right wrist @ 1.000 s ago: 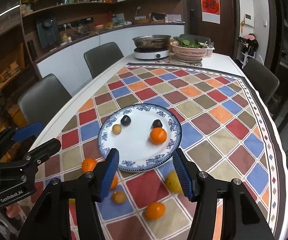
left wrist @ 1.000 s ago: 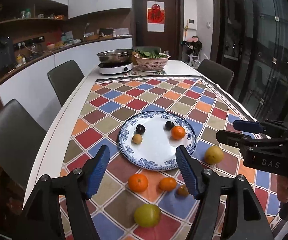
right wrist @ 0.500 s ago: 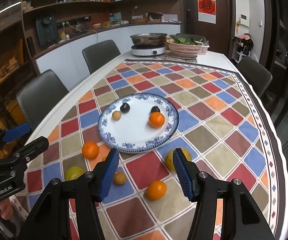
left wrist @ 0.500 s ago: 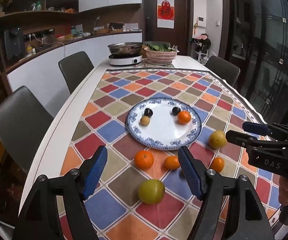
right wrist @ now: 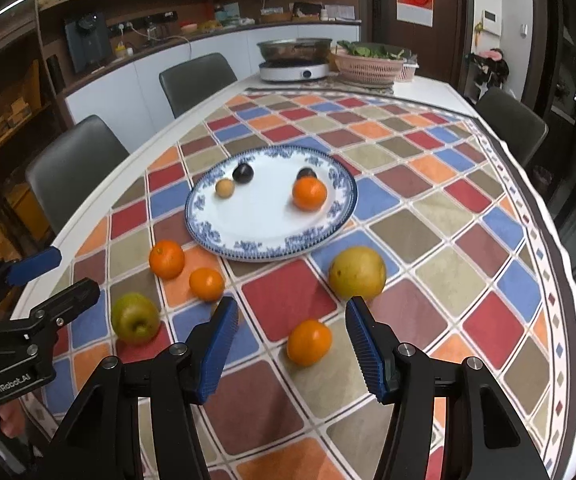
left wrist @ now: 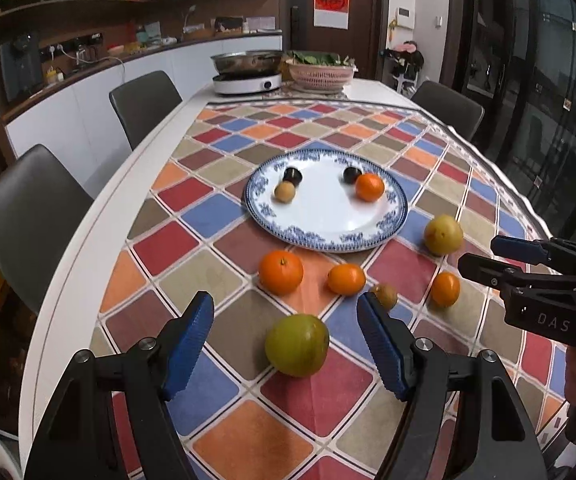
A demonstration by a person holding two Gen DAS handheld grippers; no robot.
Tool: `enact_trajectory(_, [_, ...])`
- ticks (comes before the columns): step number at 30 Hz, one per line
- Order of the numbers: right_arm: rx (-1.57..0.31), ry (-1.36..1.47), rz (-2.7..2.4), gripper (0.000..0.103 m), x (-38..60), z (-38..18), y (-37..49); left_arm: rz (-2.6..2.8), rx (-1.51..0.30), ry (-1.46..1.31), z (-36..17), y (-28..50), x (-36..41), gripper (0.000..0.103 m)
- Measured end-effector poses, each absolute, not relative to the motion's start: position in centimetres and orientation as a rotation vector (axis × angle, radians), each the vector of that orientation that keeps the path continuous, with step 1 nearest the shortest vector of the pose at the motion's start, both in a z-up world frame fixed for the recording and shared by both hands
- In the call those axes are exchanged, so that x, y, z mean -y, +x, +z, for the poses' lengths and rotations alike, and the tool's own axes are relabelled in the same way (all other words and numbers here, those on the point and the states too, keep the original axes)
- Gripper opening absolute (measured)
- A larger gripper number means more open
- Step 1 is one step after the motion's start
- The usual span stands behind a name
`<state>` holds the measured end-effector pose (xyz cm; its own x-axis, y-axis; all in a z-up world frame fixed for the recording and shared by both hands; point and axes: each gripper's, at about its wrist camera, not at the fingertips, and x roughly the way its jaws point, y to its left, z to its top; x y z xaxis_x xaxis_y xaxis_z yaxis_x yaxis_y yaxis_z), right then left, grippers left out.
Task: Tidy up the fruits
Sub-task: 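Pull both grippers back from the plate toward the loose fruit, then grasp the green pomelo with the left gripper while the right gripper grasps a mandarin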
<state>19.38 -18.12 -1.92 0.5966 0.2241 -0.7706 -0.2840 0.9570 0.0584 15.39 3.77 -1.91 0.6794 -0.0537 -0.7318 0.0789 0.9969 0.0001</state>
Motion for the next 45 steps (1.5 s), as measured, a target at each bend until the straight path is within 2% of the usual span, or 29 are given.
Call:
enact_trajectory(21, [-1.002,-0.089,0.274,0.057,18.7,-7.4,20.2,-0.105,-0.936,0.036,-7.8,16.9,-3.4,0.073])
enact_trajectory(27, [-1.009,-0.087,0.280,0.056,18.7,-8.0,20.7,-0.109,-0.948,0.025,-8.1,17.4,-3.5,0.061])
enact_trajectory(31, [-1.018,-0.081,0.283,0.047,18.7,-8.4,21.1,-0.120,-0.953,0.016,-8.2,17.7,-3.4,0.049])
enact_trajectory(33, [-1.022,-0.078,0.288,0.045,18.6,-8.6,21.2,-0.120,-0.952,0.017,-8.2,17.7,-3.4,0.049])
enact_trajectory(35, [-1.022,-0.078,0.295,0.036,18.5,-8.7,21.3,-0.120,-0.951,0.016,-8.2,17.8,-3.4,0.049])
enact_trajectory(45, [-1.018,-0.081,0.296,0.036,18.5,-8.7,21.2,-0.120,-0.951,0.016,-8.2,17.8,-3.4,0.049])
